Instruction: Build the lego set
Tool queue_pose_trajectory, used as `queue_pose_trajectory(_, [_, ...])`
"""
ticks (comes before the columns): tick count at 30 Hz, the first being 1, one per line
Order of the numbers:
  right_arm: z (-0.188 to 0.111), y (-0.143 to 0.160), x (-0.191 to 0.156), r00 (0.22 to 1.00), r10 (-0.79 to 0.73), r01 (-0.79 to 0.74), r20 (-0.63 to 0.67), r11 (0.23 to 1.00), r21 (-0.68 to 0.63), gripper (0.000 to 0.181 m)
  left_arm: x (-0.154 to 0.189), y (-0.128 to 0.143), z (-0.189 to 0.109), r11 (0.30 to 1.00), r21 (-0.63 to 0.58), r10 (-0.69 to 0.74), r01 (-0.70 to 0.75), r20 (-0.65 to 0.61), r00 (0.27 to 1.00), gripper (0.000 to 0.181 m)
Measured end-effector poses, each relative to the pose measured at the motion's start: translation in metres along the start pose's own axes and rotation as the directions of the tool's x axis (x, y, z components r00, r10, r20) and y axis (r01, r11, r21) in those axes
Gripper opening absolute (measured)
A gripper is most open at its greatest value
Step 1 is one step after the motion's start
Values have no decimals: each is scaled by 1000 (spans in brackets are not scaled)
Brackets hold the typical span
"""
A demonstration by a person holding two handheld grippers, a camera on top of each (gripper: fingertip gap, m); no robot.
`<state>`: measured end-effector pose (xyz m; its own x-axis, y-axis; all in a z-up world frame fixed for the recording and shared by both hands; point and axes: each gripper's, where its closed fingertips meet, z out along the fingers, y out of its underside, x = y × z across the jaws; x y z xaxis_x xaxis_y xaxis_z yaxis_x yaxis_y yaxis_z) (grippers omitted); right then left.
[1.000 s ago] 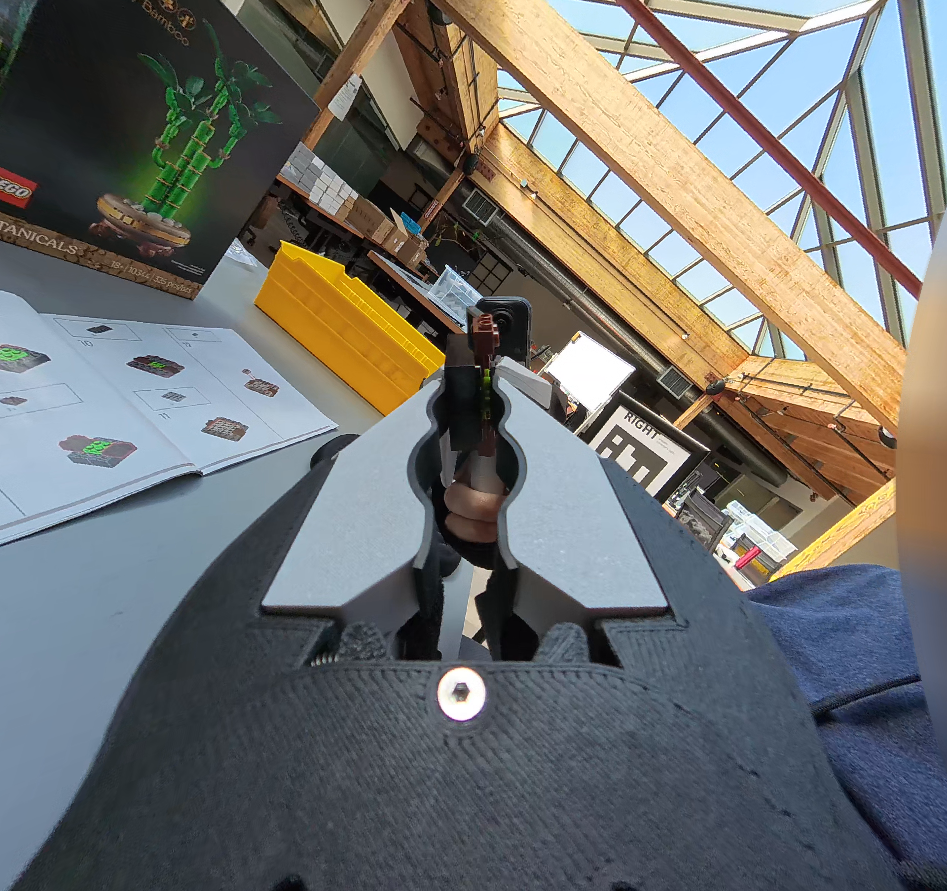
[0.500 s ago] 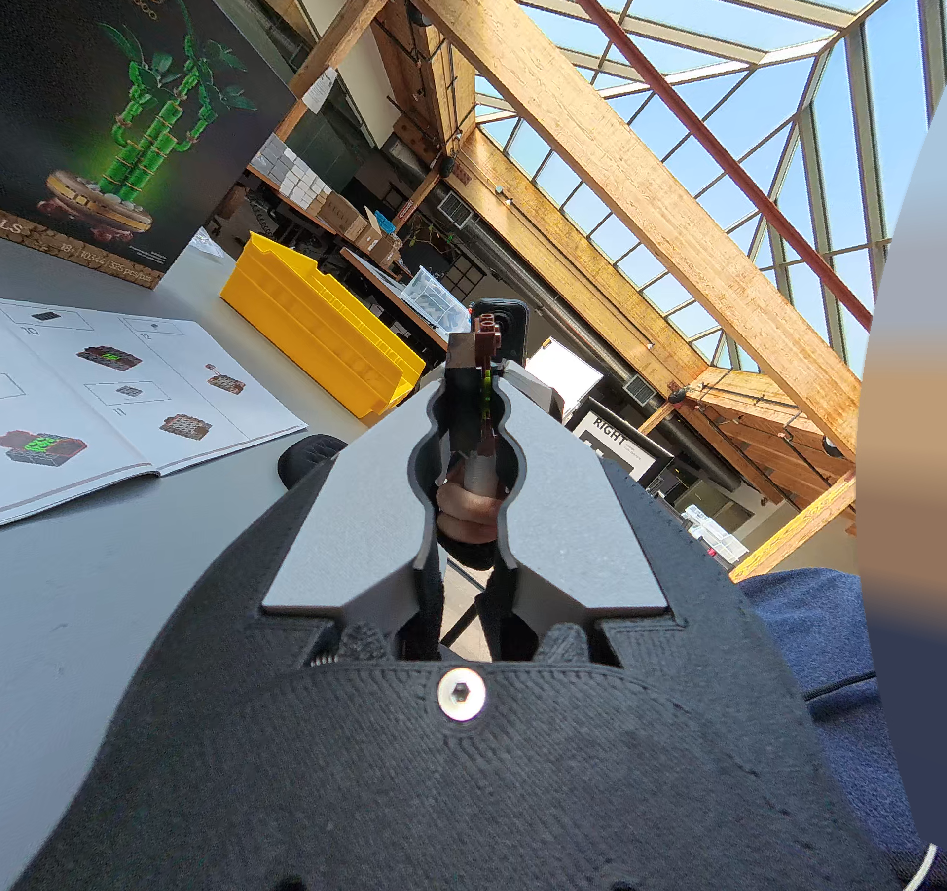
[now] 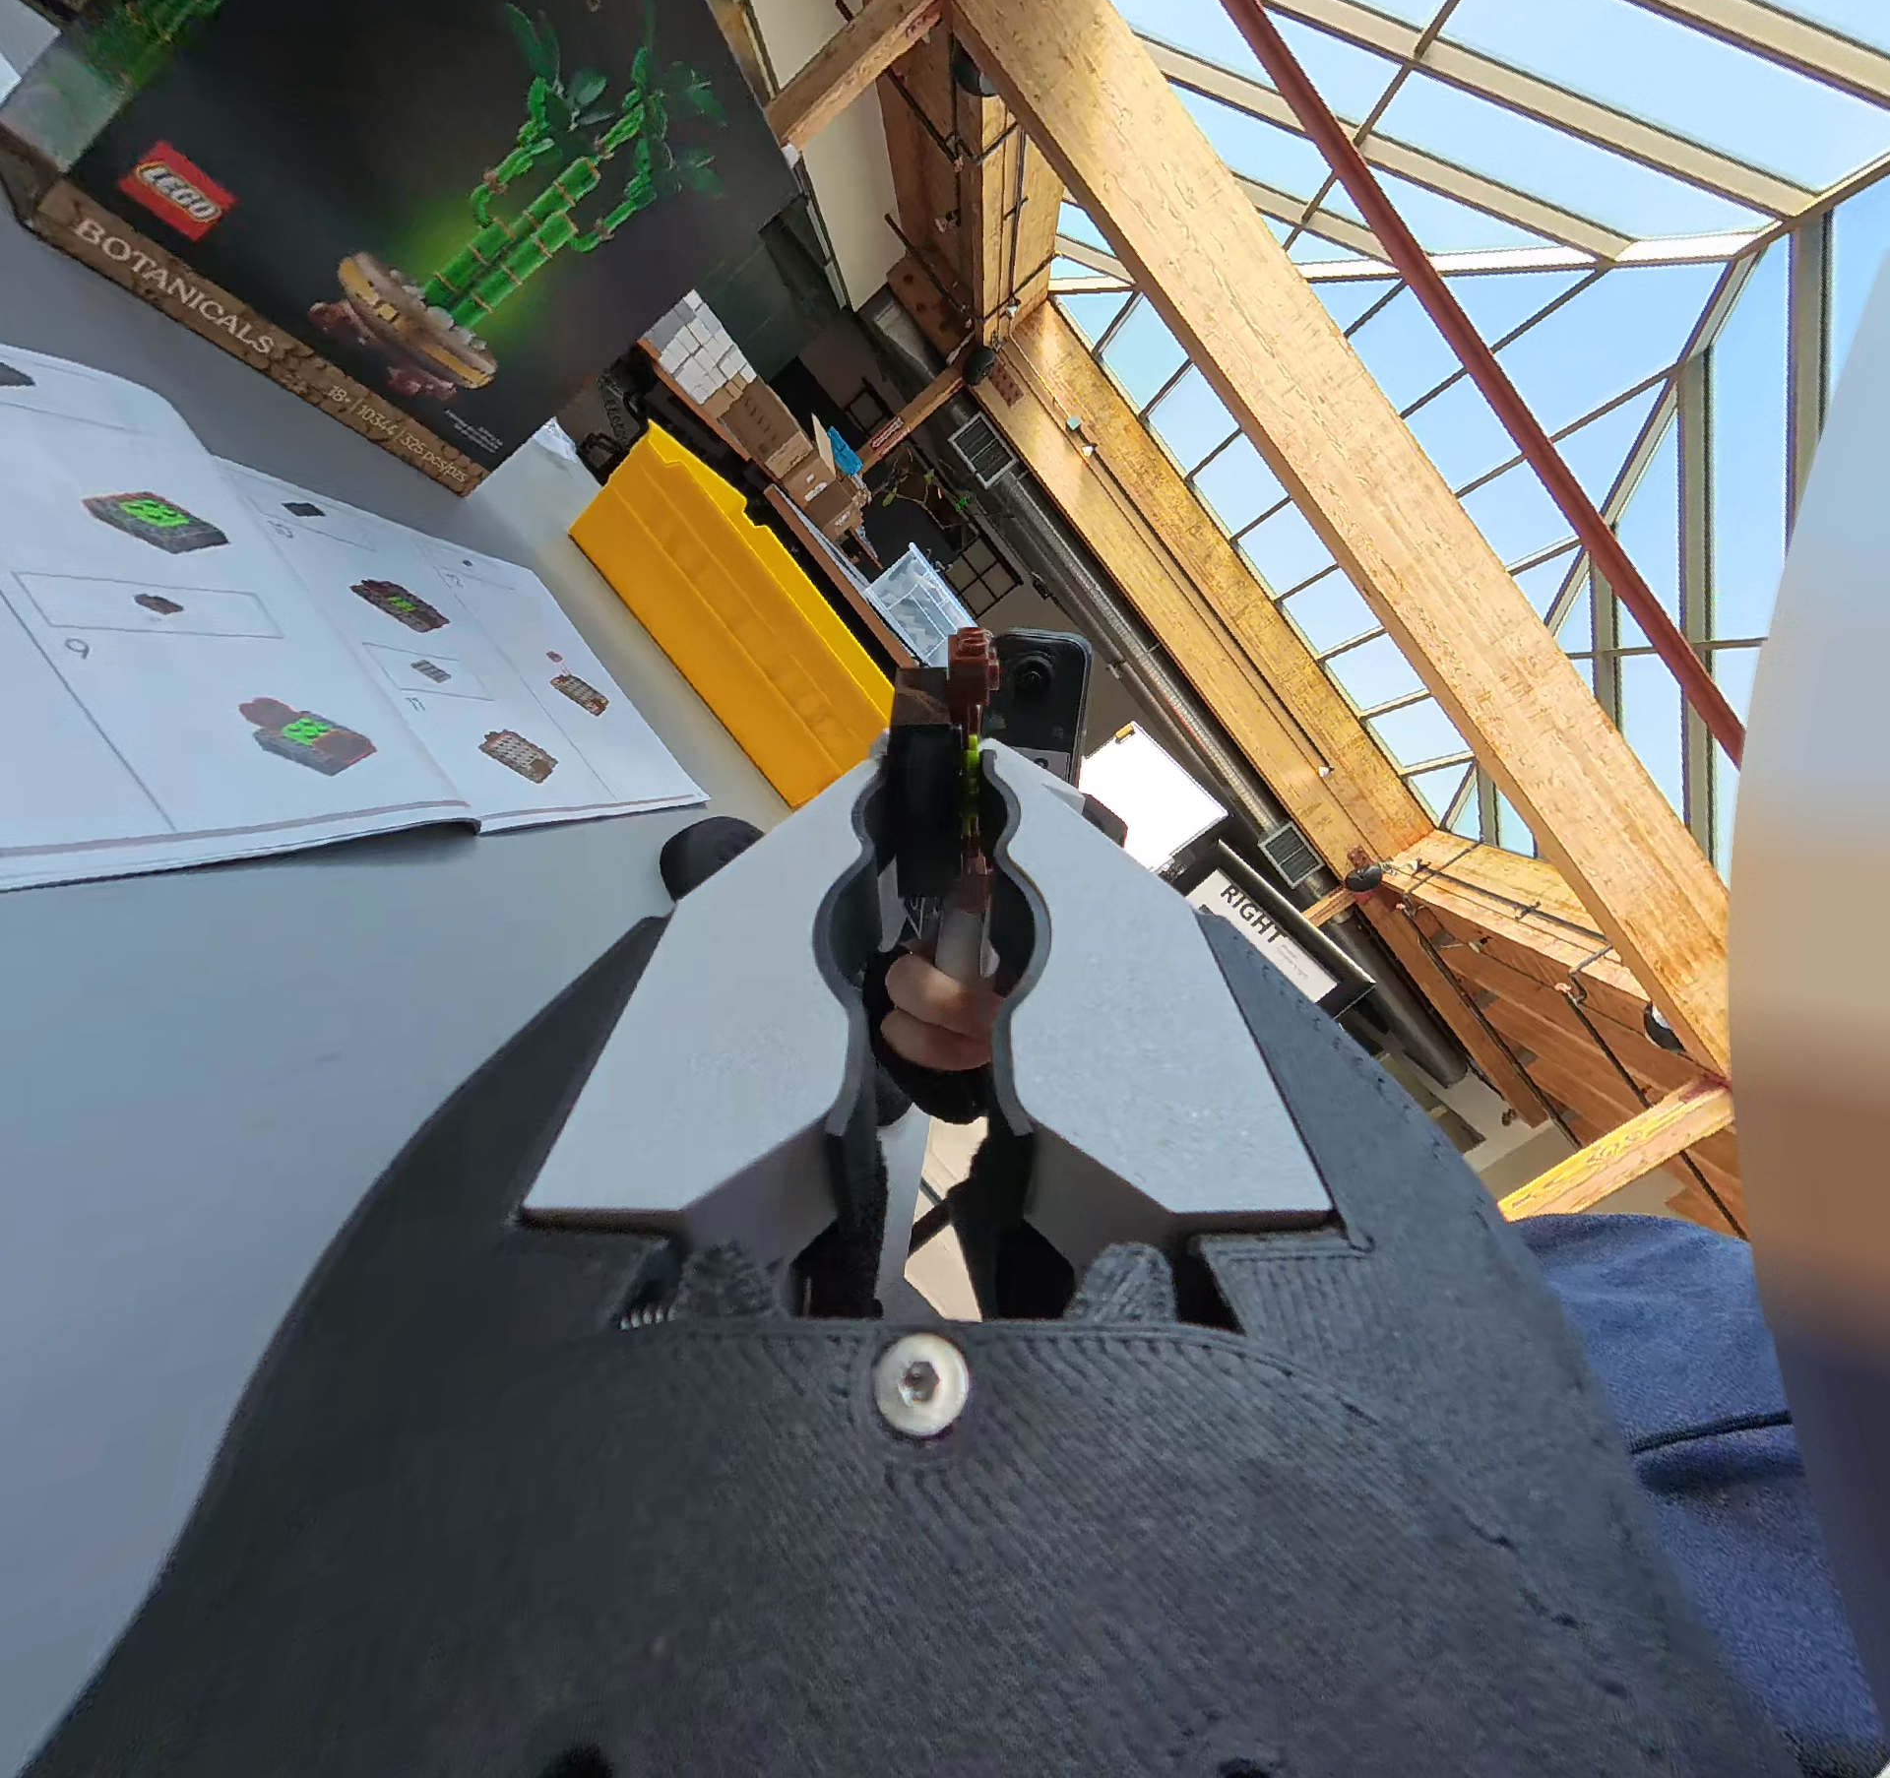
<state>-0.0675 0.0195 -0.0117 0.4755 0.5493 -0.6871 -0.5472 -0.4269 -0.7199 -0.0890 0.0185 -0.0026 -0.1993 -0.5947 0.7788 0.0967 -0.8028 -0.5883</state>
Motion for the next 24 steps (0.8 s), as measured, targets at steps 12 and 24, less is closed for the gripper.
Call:
queue_pose_trajectory(12, [2, 87, 98, 932, -167, 14, -320, 903, -429, 36, -31, 24, -26, 984, -47, -172, 171, -17, 985, 13])
queue_pose_trajectory(24, [19, 44, -13, 965, 110, -59, 236, 975, -212, 23, -13, 30, -24, 993, -121, -7, 1, -52, 999, 13])
